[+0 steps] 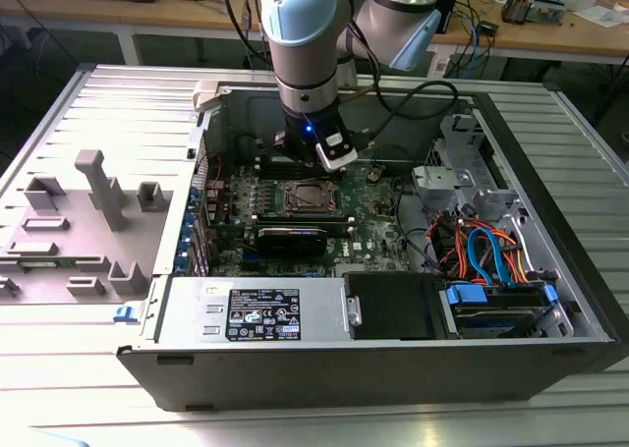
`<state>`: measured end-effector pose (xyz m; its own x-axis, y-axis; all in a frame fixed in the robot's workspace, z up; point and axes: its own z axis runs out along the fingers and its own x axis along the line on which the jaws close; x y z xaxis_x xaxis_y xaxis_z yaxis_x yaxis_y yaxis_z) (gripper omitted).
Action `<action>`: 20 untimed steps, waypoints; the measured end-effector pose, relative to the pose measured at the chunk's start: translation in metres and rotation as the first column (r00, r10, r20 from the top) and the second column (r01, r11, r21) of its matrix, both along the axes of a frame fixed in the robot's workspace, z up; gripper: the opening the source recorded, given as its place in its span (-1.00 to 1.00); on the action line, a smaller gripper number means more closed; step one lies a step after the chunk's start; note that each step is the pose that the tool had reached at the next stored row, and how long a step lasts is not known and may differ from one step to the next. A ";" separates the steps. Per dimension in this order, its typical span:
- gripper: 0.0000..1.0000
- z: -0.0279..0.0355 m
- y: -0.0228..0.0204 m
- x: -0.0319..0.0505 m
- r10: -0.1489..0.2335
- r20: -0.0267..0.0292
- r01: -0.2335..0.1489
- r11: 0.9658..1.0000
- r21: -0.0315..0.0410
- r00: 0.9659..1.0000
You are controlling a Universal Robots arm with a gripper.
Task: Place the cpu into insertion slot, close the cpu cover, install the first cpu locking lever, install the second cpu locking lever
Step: 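Install the first cpu locking lever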
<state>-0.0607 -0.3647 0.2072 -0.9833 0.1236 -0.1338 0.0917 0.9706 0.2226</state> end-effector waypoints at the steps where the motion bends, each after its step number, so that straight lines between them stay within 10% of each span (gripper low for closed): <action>1: -0.79 -0.0001 0.0000 0.0000 -0.001 0.000 0.001 1.000 -0.001 1.000; 20: -0.79 -0.0054 0.0033 -0.0018 -0.027 0.000 0.027 1.000 -0.004 1.000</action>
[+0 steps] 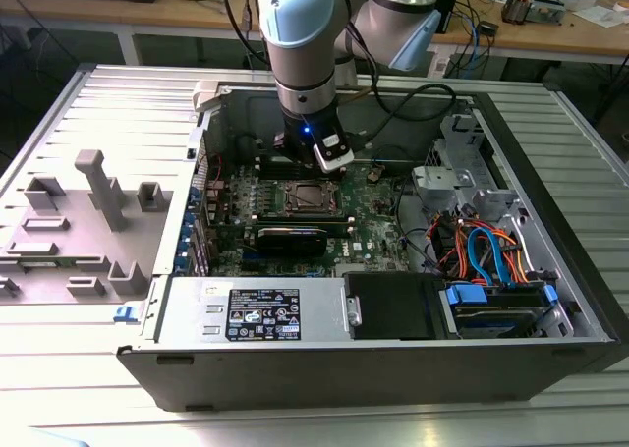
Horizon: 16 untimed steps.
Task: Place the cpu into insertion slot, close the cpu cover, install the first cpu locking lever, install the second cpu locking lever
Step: 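Install the first cpu locking lever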
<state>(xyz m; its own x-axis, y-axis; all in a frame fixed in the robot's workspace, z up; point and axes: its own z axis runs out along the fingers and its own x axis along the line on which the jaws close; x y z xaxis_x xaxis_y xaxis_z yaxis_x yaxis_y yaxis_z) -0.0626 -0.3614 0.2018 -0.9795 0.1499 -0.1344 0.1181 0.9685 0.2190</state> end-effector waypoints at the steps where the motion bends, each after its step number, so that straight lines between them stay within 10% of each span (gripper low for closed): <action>1: -0.79 0.0000 0.0000 0.0000 -0.001 0.000 0.001 1.000 -0.001 1.000; 16: -0.79 -0.0008 0.0029 0.0000 -0.003 0.001 0.003 1.000 -0.021 1.000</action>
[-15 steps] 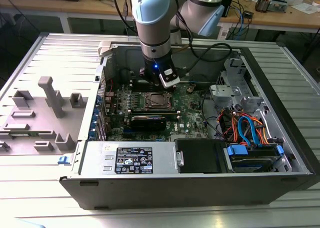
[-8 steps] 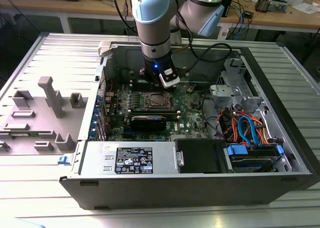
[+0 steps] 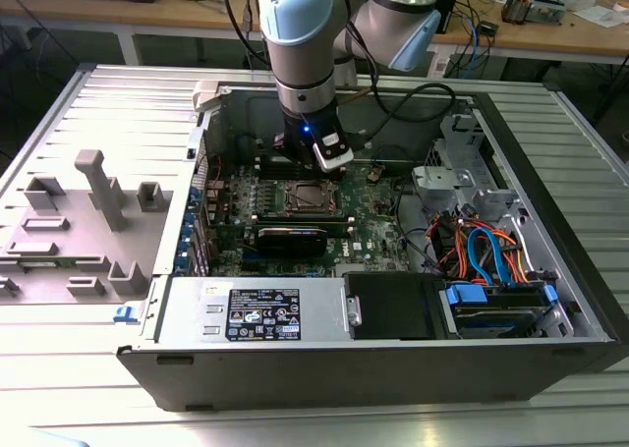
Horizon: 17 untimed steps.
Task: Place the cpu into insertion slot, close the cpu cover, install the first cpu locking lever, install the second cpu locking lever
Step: 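Install the first cpu locking lever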
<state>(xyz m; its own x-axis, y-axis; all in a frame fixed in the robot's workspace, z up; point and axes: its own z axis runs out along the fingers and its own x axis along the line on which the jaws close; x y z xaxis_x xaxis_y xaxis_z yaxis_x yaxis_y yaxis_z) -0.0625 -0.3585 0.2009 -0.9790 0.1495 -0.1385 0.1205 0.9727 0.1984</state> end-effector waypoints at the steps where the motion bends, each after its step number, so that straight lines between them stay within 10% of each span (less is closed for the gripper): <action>1: -0.79 0.0000 0.0000 0.0000 0.000 0.000 0.000 1.000 -0.002 1.000; 17: -0.79 -0.0035 0.0000 -0.0001 0.000 0.008 0.000 1.000 -0.008 1.000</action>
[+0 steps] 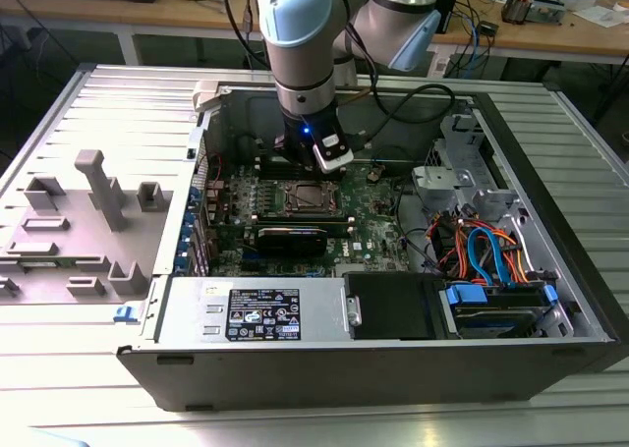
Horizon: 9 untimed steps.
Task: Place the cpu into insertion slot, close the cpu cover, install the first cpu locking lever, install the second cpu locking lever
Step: 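Install the first cpu locking lever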
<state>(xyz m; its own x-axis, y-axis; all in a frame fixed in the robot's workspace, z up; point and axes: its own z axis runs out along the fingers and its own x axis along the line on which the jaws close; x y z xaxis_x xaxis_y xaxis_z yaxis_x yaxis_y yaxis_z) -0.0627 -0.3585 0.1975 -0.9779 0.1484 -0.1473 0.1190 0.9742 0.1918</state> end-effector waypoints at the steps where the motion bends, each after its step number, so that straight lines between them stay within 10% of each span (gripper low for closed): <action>1: -0.79 -0.0004 -0.0001 0.0000 0.000 0.002 0.000 1.000 0.000 1.000; 9: -0.79 -0.0010 0.0000 0.0001 0.000 0.008 0.000 1.000 0.005 1.000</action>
<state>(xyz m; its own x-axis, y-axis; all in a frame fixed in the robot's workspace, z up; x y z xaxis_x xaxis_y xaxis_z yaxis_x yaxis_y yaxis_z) -0.0626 -0.3585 0.1965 -0.9767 0.1492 -0.1544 0.1174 0.9732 0.1977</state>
